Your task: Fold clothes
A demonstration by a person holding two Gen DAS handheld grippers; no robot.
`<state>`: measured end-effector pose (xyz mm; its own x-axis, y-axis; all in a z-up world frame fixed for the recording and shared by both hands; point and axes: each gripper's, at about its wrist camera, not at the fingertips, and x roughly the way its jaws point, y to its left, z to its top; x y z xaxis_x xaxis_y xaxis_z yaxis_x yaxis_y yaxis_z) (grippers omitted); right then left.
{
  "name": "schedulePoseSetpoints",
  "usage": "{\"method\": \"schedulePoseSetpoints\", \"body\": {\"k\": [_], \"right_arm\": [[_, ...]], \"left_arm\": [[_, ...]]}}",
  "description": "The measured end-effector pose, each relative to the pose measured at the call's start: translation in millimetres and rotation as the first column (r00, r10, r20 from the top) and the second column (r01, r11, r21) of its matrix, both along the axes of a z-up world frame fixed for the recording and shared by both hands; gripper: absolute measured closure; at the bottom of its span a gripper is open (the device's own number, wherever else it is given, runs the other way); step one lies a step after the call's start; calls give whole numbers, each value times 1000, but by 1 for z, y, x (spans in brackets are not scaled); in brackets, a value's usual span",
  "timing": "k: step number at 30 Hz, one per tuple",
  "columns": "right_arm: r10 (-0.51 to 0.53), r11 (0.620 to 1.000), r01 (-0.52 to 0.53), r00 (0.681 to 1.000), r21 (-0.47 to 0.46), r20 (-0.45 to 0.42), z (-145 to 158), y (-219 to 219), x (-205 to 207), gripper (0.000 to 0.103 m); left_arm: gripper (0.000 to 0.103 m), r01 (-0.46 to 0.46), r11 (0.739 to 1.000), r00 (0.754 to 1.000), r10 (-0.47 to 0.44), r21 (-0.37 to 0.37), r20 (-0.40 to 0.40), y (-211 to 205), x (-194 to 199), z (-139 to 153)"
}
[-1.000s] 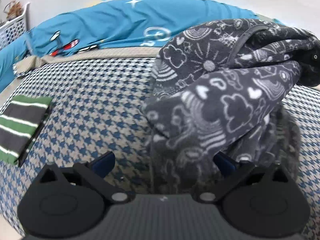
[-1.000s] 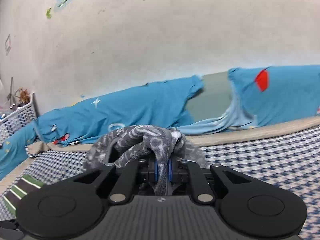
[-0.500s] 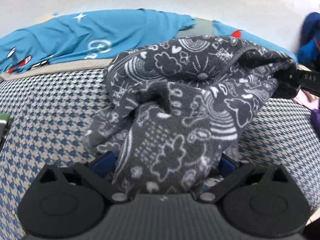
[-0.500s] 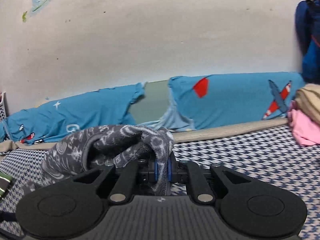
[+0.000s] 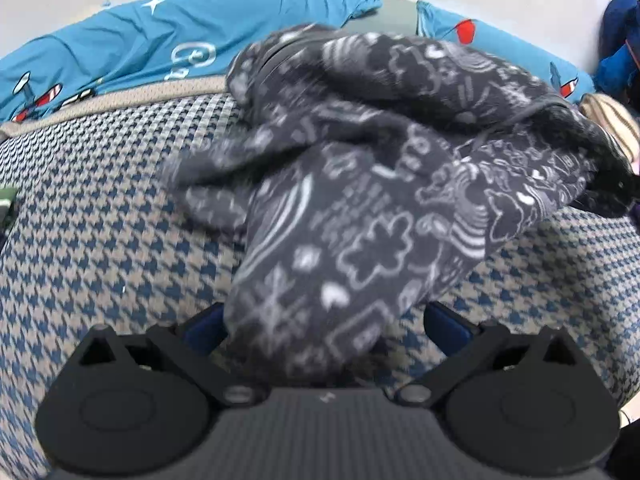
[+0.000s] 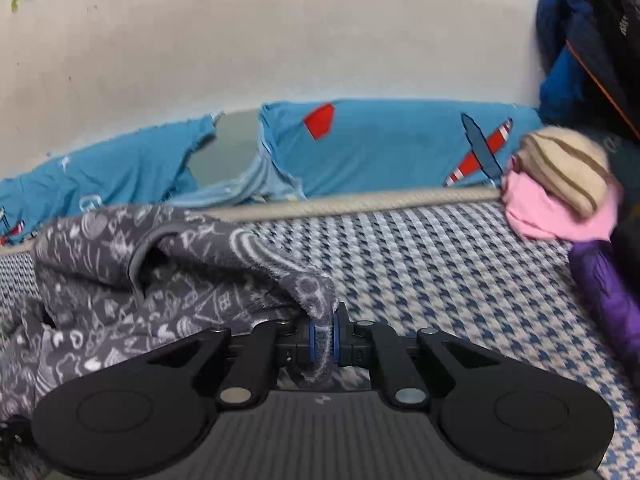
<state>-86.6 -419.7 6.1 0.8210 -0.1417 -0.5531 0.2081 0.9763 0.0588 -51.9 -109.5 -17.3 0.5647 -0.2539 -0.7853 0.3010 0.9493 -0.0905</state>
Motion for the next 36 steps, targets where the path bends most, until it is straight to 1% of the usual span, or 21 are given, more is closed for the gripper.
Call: {"method": "schedulePoseSetpoints", "body": {"k": [3,6,8,10,12,13,14,15,16,17,18,23,25,27,29,30,32,36], "right_arm": [[-8,1000,10,997,22,-74,-12,-5,-5,96],[-4,1000,5,991,12,-130,-21,-3,-7,96],[7,1000,-5,987,9,-162,-25,-1,-9,96],[23,999,-19,982,26,-187,-29,1,-13,96],[30,999,-25,980,29,-196,-30,3,-17,95],[32,999,-29,981,17,-192,-28,5,-19,94],[39,999,-39,982,2,-185,-25,8,-21,89],[45,999,-48,984,-12,-175,-22,10,-24,81],[47,999,-51,986,-19,-158,-18,11,-27,76],[51,998,-55,989,-22,-140,-14,11,-30,66],[58,998,-60,992,-12,-116,-10,10,-32,61],[92,994,-92,996,60,3,11,6,-34,52],[108,990,-110,994,85,26,14,10,-28,52],[140,983,-143,989,115,39,17,18,-23,52],[180,975,-185,983,126,45,17,29,-15,52],[201,970,-206,978,126,48,18,35,-11,51],[246,963,-251,968,95,57,18,50,-4,49],[343,939,-344,936,-1,77,19,80,10,35]], "left_arm": [[0,-19,1000,1000,19,6,-16,5,-3,-5],[0,-38,999,999,38,8,-18,9,-5,-7],[0,-52,999,998,52,9,-18,12,-7,-8],[0,-64,998,998,64,8,-20,15,-8,-9],[0,-73,997,997,73,10,-22,17,-10,-9],[0,-76,997,997,77,12,-22,18,-10,-9],[0,-79,997,997,79,13,-20,18,-12,-8],[0,-81,997,997,81,14,-18,19,-13,-7],[0,-82,997,996,82,8,-16,20,-13,-6],[0,-83,997,996,83,2,-15,20,-13,-5],[0,-84,996,996,84,-6,-13,21,-14,-3],[0,-101,994,995,100,-40,-17,22,-15,-1],[0,-104,993,994,103,-47,-19,22,-17,-1],[0,-106,993,994,105,-47,-19,20,-17,-2],[0,-113,993,993,113,-42,-17,19,-15,-3],[0,-120,992,993,119,-42,-17,19,-13,-3],[0,-138,990,990,137,-41,-27,20,-10,-6],[0,-169,985,985,167,-39,-52,19,-3,-12]]}}
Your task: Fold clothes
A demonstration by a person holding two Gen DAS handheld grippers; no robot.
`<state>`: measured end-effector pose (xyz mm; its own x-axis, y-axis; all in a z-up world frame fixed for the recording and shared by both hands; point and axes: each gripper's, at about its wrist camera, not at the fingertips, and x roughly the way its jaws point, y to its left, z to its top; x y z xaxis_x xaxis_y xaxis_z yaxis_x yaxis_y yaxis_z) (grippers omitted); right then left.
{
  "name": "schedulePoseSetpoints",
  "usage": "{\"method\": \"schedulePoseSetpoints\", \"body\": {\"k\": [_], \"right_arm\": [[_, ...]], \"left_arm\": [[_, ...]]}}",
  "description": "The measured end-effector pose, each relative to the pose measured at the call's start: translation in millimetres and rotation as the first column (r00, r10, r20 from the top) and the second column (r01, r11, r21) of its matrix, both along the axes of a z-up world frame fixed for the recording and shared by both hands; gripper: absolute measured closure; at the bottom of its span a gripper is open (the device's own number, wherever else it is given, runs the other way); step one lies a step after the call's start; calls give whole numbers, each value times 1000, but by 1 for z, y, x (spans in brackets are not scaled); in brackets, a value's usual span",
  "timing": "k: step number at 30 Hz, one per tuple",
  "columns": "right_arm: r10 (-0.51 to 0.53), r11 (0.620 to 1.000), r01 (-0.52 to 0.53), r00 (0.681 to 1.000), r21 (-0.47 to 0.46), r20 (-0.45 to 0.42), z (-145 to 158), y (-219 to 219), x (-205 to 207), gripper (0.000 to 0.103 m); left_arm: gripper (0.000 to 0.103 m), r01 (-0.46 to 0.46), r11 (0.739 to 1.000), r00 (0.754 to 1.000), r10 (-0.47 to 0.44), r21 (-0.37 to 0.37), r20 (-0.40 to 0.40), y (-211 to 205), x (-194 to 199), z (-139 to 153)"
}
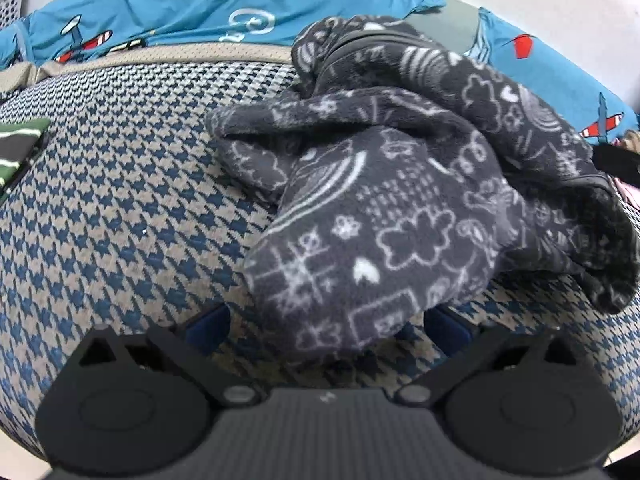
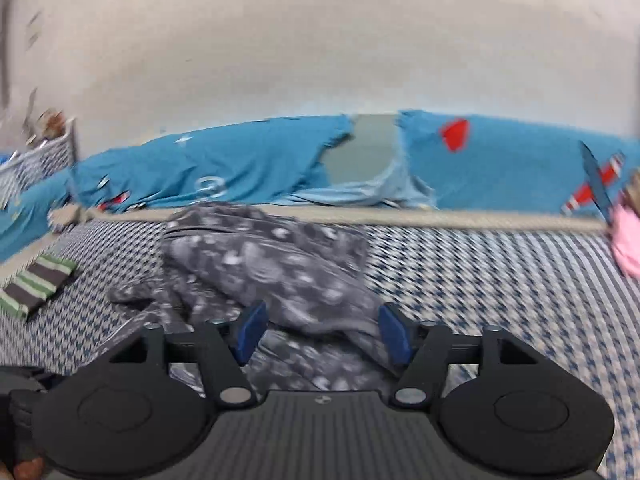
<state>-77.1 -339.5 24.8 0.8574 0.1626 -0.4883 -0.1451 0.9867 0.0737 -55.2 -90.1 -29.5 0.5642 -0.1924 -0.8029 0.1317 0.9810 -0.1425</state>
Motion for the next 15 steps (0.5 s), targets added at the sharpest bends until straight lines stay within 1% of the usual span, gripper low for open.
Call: {"method": "schedulePoseSetpoints", "body": {"k": [4,6,8,11,15], "right_arm": [[83,992,-79,996,-94,39,-1,27,14,29],[108,986,-99,993,-133,57,-2,36,20,23],[126,981,-114,990,-159,67,-3,43,29,21],[146,979,-135,987,-155,63,-7,47,45,20],[167,975,-160,985,-156,32,-17,55,66,19]], "left_arm": [[0,-15,1000,1000,15,-1,-6,0,5,-4],[0,-18,1000,1000,19,1,-6,-2,7,-5],[0,-18,1000,1000,18,3,-1,-3,8,-5],[0,-14,1000,1000,14,-5,4,-5,11,-6],[0,-14,1000,1000,14,12,19,-11,18,-14]]}}
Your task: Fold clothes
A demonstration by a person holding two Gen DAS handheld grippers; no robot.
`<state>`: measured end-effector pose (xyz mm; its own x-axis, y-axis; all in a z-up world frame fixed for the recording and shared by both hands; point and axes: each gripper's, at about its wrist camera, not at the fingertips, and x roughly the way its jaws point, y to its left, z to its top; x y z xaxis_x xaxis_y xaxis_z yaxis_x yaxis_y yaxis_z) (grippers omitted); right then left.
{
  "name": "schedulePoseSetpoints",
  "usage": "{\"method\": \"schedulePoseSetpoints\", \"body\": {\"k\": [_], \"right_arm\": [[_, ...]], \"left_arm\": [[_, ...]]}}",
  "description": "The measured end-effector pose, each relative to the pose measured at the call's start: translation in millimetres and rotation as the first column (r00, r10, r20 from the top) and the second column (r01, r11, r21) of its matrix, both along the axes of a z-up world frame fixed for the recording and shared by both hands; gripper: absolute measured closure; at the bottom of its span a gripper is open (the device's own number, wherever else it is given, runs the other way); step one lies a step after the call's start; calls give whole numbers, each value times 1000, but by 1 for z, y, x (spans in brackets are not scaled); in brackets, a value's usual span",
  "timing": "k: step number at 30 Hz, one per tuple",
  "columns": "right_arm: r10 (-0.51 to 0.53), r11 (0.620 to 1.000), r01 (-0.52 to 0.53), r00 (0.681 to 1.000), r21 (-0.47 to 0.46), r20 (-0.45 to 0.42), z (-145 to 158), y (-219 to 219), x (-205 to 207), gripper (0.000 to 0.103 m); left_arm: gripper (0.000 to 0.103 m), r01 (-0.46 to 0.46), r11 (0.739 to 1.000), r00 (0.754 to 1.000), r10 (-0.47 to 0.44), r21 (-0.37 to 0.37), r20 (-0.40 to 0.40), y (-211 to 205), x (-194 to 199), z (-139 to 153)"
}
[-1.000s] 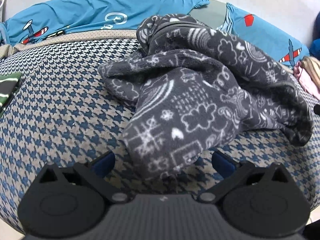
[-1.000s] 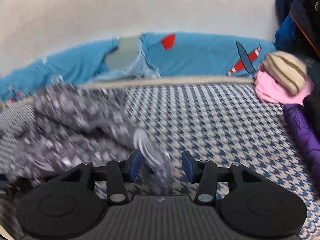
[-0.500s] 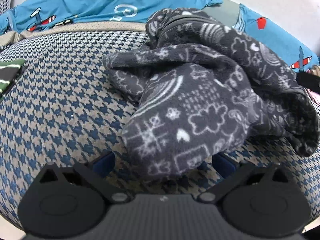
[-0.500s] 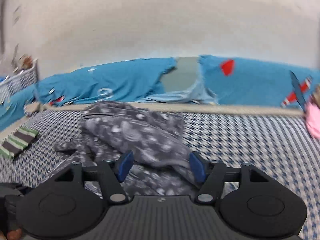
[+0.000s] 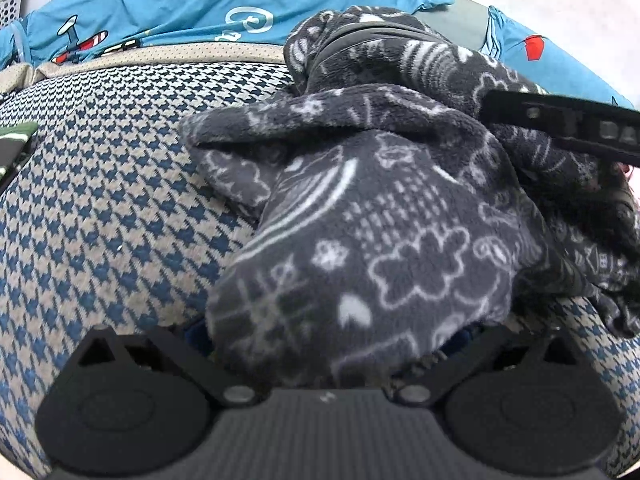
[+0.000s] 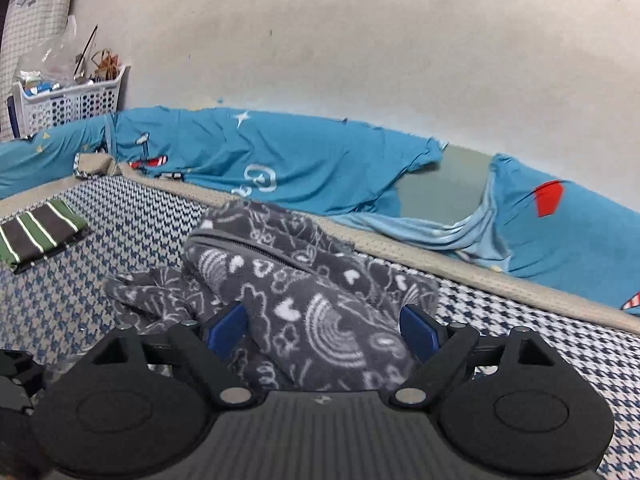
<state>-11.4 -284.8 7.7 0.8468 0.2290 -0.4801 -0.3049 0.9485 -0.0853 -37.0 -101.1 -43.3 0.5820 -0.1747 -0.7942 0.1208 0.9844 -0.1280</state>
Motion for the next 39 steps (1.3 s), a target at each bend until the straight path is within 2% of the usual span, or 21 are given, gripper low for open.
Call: {"method": "schedulePoseSetpoints", "body": {"k": [4,6,9,12,13,15,18,21,26,31,39], "right_arm": [[-4,1000,4,1000,7,-27,-10,5,15,21],[-11,1000,11,999,17,-49,-15,8,22,35],[-23,999,27,996,41,-81,-18,8,28,50],[-32,998,36,996,46,-82,-18,9,27,67],[-37,998,41,996,53,-80,-17,8,26,70],[-52,996,57,996,70,-72,-14,4,24,79],[-81,990,87,995,109,-53,-8,-4,18,86],[-120,979,124,992,160,-33,2,-15,9,87],[-169,967,166,986,191,4,17,-29,-11,88],[-200,958,193,980,211,12,28,-40,-39,89],[-132,969,132,991,211,-11,26,-28,-96,89]], "left_arm": [[0,-8,1000,1000,8,3,10,-7,9,-5],[0,-21,1000,1000,21,-5,15,-10,13,-6],[0,-42,999,999,42,-20,19,-11,16,-7],[1,-63,997,998,64,-36,20,-9,18,-7],[3,-69,997,997,70,-42,22,-9,19,-7],[10,-80,995,996,81,-55,28,-6,19,-5],[20,-112,991,993,115,-70,38,-1,21,-2],[26,-172,983,983,176,-61,60,7,25,3],[27,-264,963,960,268,-49,81,20,36,11],[27,-328,944,933,328,-28,148,35,39,26],[25,-417,908,887,415,-35,201,69,34,45]]}}
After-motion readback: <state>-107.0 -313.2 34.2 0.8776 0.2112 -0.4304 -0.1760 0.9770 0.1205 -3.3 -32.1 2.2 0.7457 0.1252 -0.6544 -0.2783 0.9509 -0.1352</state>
